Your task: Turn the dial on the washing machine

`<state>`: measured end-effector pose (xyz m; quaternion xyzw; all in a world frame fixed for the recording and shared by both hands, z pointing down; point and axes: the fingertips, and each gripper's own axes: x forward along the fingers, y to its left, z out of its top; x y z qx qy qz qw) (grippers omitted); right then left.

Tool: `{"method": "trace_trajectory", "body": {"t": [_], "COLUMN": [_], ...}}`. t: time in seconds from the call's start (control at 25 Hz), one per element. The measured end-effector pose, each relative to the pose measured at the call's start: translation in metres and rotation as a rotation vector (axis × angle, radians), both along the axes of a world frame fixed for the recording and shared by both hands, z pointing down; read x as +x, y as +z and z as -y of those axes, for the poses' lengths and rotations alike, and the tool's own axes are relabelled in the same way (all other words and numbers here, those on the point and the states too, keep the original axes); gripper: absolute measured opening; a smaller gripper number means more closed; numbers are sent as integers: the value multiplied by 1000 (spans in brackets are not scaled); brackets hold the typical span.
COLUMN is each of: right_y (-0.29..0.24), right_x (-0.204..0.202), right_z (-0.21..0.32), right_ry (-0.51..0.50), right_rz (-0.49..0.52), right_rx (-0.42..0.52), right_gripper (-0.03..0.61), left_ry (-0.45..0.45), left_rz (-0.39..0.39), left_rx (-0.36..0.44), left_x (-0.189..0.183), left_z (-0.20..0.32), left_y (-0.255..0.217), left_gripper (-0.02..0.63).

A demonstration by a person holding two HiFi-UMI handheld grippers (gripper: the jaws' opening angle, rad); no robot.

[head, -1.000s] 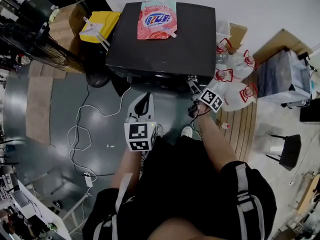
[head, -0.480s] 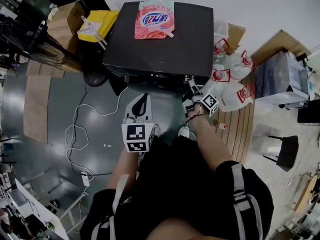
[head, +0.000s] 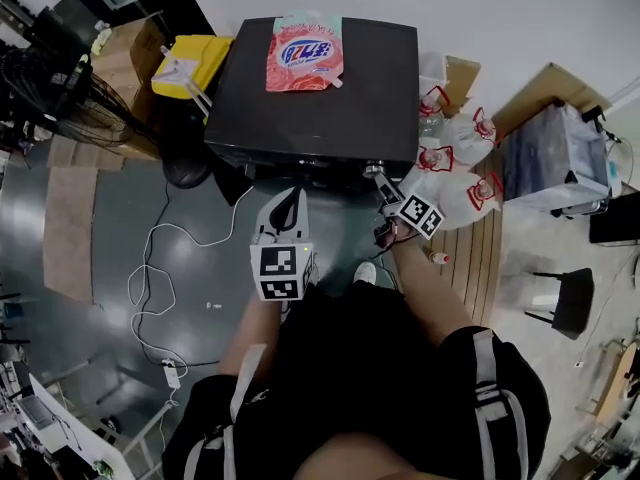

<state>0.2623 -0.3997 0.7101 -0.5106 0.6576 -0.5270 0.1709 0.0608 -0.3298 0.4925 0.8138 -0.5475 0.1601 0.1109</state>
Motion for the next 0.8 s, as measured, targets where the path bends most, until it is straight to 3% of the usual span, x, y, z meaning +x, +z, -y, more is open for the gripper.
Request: {"method": "trace_trajectory", "body": {"t": [0.08, 0.16, 0.24, 0.44, 0.6, 0.8], "right_y": [-19, -42, -75, -178, -242, -264], "right_x": [10, 22, 29, 18, 12, 4], "right_z": [-4, -7, -8, -8, -22, -41], "right_ry": [-31, -36, -40, -38, 36, 75], "right_rz": [-156, -339, -502, -795, -950, -974], "right_rx": [43, 95, 171, 418, 546, 588], "right_gripper": [234, 113, 53, 8, 8, 8], "left_ry": [24, 50, 75, 143, 182, 213], "left_rz": [-12, -25, -38, -70, -82, -93], "left_rx": [15, 28, 40, 68, 92, 116], "left_x": [6, 13, 18, 32, 40, 47], "left_z": [7, 13, 19, 32, 34, 34], "left_y": [-4, -8, -12, -23, -29, -36], "left_gripper": [-5, -5, -5, -5, -5, -5]}}
